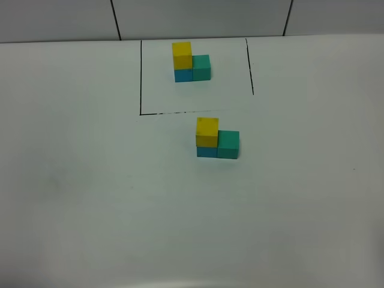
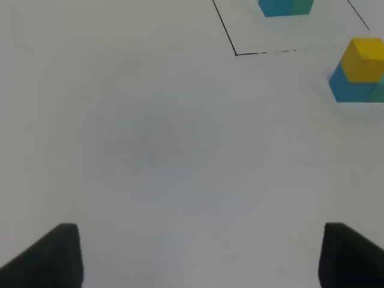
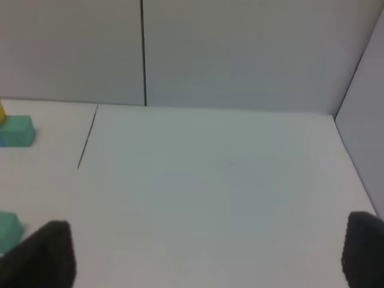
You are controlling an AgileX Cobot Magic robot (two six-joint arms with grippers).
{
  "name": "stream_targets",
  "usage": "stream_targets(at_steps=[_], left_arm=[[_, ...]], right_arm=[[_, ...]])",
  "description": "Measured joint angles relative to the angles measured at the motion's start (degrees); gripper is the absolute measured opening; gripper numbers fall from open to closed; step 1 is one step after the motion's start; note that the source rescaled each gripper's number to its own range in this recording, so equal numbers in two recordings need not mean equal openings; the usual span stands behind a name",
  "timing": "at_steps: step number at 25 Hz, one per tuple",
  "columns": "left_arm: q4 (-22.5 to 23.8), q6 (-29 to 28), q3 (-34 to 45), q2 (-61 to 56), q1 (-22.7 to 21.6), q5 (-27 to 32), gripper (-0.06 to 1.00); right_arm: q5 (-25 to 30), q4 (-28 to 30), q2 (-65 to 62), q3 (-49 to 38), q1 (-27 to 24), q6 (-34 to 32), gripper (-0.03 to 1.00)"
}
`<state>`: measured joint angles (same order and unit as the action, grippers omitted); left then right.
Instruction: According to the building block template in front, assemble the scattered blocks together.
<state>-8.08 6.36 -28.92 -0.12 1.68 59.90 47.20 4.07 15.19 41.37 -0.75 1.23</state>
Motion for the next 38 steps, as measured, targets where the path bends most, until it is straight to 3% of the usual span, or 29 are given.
stream_targets(at_steps=[7, 15, 38], left_arm=[[0.00, 0.00, 0.00, 0.00, 0.00, 0.00, 0.67], [0.00, 0.00, 0.00, 0.00, 0.00, 0.00, 0.67], [0.00, 0.00, 0.00, 0.00, 0.00, 0.00, 0.67]], right_arm=[[8.73, 0.58, -11.66, -4.49, 0.00, -1.60, 0.79], [12.97, 1.09, -15.59, -11.88, 4.30, -5.36, 0.76], [14.31, 1.04, -15.65, -12.85, 4.60, -6.02, 0.75]])
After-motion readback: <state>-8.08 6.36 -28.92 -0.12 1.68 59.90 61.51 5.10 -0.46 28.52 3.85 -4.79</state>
